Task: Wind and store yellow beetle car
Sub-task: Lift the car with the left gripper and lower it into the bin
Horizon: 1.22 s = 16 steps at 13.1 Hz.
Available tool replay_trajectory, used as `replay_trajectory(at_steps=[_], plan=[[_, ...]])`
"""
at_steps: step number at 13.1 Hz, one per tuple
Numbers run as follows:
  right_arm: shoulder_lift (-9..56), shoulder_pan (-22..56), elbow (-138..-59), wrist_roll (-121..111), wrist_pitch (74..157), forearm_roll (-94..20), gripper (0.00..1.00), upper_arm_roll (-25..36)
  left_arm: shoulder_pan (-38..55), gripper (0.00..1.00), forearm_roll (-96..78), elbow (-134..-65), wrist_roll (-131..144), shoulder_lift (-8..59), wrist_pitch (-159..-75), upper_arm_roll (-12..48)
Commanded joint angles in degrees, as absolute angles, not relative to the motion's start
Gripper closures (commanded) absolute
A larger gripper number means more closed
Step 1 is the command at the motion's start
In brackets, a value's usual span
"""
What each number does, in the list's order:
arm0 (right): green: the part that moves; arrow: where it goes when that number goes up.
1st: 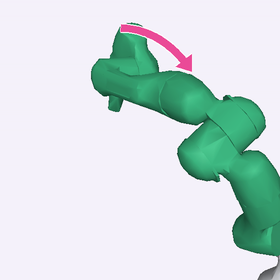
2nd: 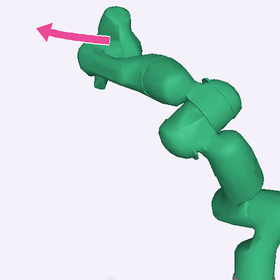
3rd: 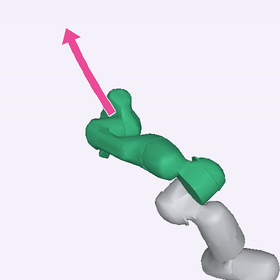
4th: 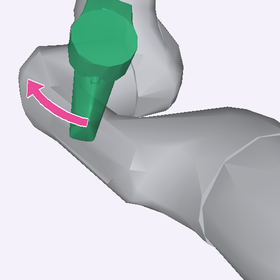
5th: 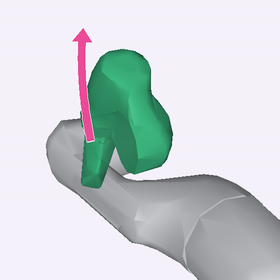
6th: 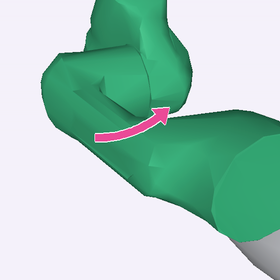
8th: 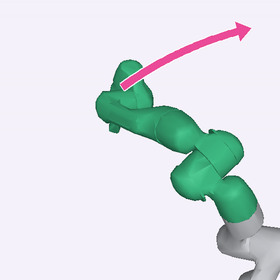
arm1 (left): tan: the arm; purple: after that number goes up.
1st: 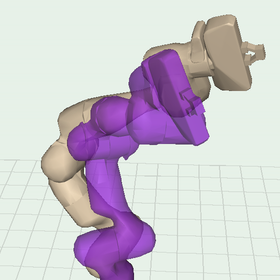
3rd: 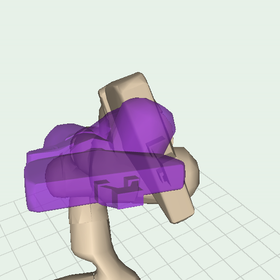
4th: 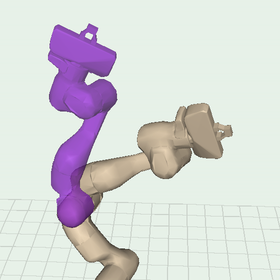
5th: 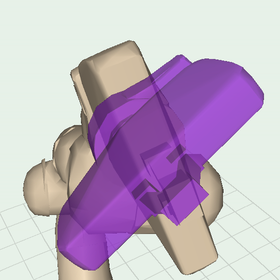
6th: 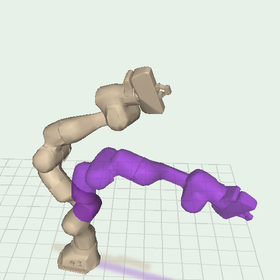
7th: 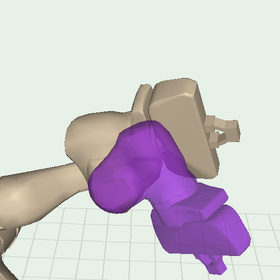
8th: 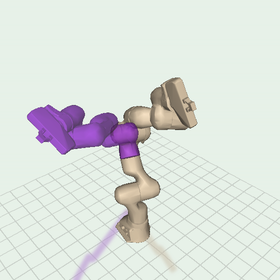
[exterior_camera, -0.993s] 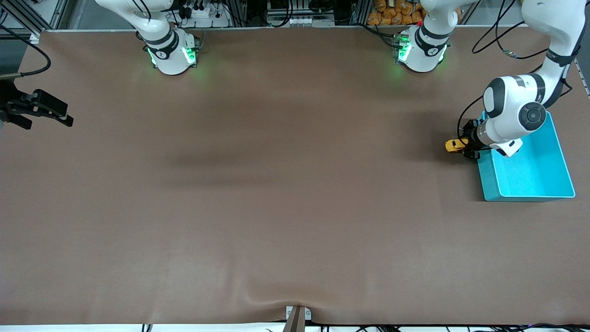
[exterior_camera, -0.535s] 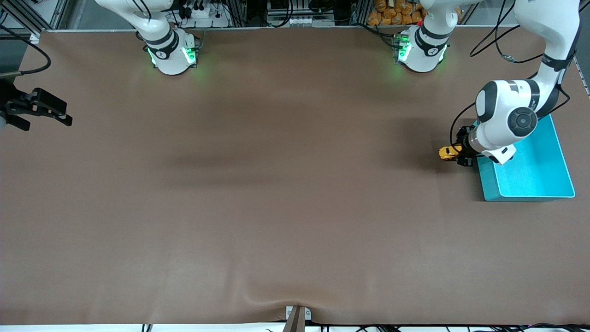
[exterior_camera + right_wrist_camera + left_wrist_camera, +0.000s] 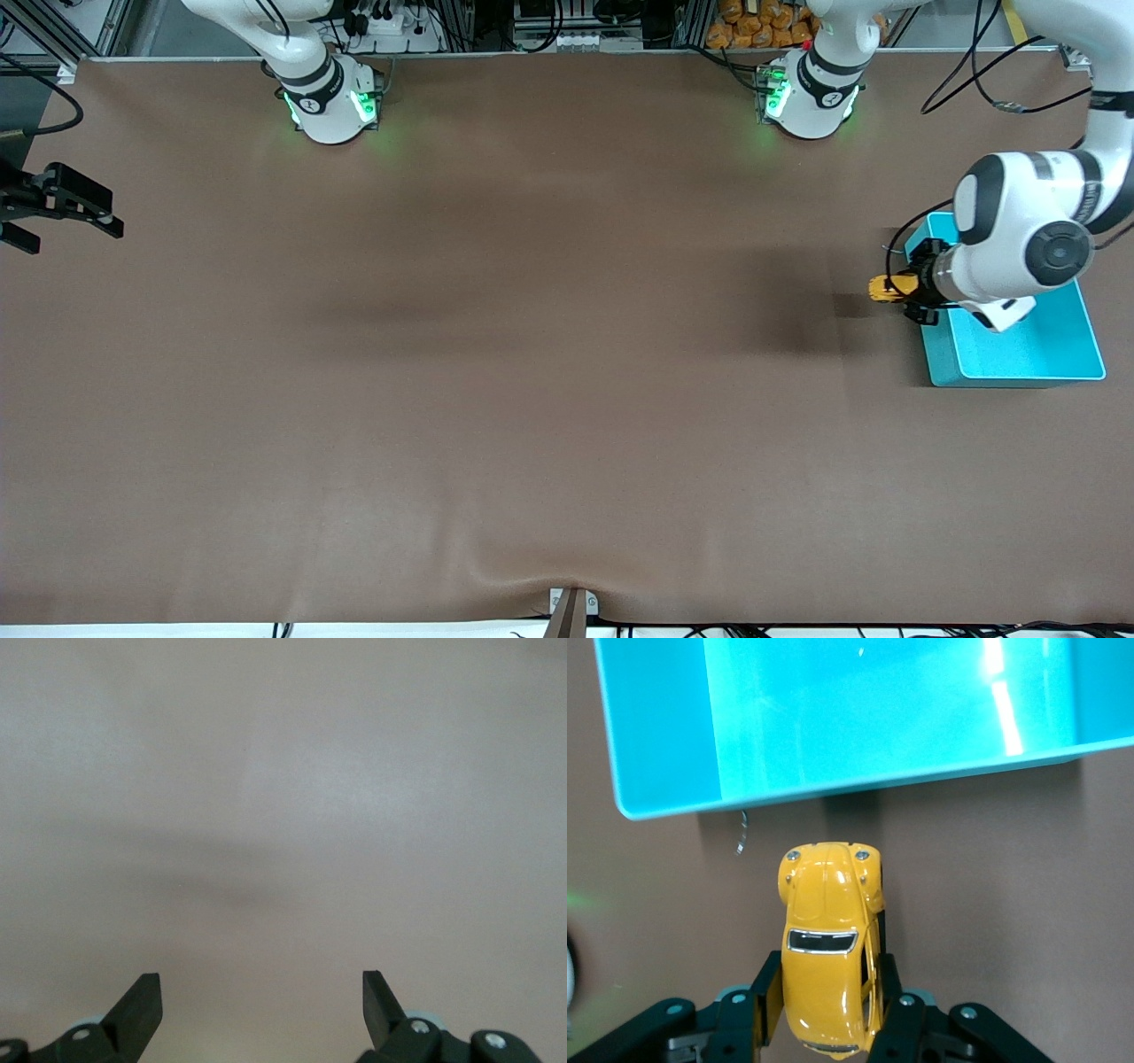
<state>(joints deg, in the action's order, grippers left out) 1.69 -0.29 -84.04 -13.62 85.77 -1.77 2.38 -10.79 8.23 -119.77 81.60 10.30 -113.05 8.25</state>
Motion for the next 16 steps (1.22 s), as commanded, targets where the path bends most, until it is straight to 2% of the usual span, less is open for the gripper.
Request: replay_trajectory(at_steps=[1,5,11,16], plan=[[-0.2,1.2,-85.5,-11.5,85.3,-1.0,0.00,3.1,-12.1,1.00,10.0,-115.6,70.7,10.1,-108.1,7.7],[-0.2,-0.2,-85.3,-10.0,84.3,-1.1,0.00,1.5,-19.3,1.00,16.1,-114.3,44.8,9.9,-108.6,7.7],[-0.1,-0.4,-85.3,-10.0,84.4,-1.0,0.00,1.4,-28.3,1.00,22.2,-114.7,12.2,13.3,-116.3,7.8],[-0.1,-0.6,-85.3,-9.9,84.9,-1.0,0.00,1.3,-30.0,1.00,22.2,-115.8,7.2,17.6,-123.9,7.9]])
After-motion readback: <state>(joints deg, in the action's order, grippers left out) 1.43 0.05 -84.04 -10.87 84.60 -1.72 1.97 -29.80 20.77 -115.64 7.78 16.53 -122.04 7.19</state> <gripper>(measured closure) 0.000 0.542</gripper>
